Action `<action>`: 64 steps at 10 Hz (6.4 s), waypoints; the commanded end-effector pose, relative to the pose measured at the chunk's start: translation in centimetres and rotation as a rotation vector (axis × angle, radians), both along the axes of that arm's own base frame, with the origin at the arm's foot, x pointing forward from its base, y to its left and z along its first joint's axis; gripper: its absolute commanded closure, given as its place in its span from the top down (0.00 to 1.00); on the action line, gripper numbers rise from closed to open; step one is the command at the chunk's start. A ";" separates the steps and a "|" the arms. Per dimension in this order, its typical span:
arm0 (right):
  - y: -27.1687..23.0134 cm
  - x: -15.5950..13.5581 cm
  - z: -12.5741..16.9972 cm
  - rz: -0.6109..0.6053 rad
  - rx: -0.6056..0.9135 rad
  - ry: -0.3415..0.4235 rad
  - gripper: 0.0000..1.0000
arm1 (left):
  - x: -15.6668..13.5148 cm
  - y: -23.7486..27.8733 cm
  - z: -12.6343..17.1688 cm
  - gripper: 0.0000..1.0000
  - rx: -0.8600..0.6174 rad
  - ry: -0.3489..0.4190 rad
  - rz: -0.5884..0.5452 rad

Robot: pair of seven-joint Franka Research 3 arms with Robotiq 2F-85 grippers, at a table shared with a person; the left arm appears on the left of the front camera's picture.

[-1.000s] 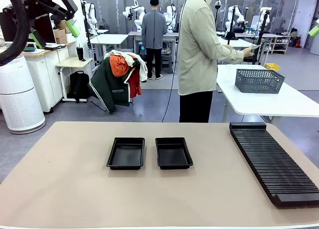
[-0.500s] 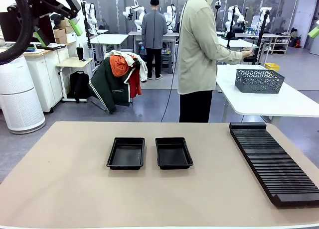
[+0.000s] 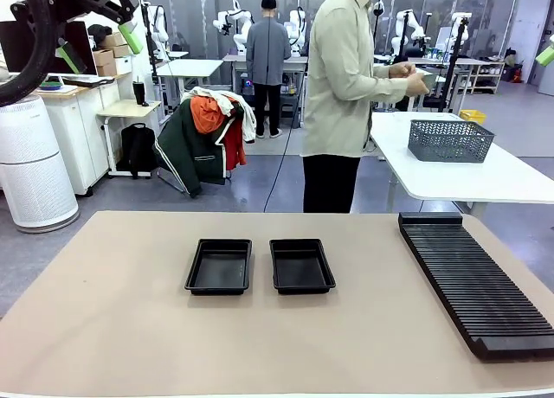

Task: Inspect and transfer BCBs to ESD trays.
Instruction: Pick up the Blank PCB from the PCB Rack and place it in the left ESD tray.

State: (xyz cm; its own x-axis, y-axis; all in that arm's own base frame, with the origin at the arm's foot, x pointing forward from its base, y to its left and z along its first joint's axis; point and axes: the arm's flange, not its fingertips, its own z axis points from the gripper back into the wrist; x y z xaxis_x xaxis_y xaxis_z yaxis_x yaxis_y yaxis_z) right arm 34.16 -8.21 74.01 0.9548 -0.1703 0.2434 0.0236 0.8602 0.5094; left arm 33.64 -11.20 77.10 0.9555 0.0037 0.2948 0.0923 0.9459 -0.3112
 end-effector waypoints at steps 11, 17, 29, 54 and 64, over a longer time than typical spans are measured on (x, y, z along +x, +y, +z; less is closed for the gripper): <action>0.1 0.0 -0.1 0.000 -0.001 0.002 1.00 | 0.0 0.0 0.0 1.00 0.000 0.000 0.000; 0.1 0.0 -0.1 0.000 -0.001 0.002 1.00 | 0.0 0.0 0.0 1.00 0.000 0.000 0.000; 0.1 0.0 -0.1 0.000 -0.001 0.002 1.00 | 0.0 0.0 0.0 1.00 0.000 0.000 0.000; -0.5 7.7 -16.6 1.104 -0.630 -0.379 1.00 | 0.0 0.0 0.0 1.00 0.000 0.000 0.000; 0.6 12.7 -30.1 1.464 -0.809 -0.471 1.00 | 0.0 0.0 0.0 1.00 0.000 0.000 0.000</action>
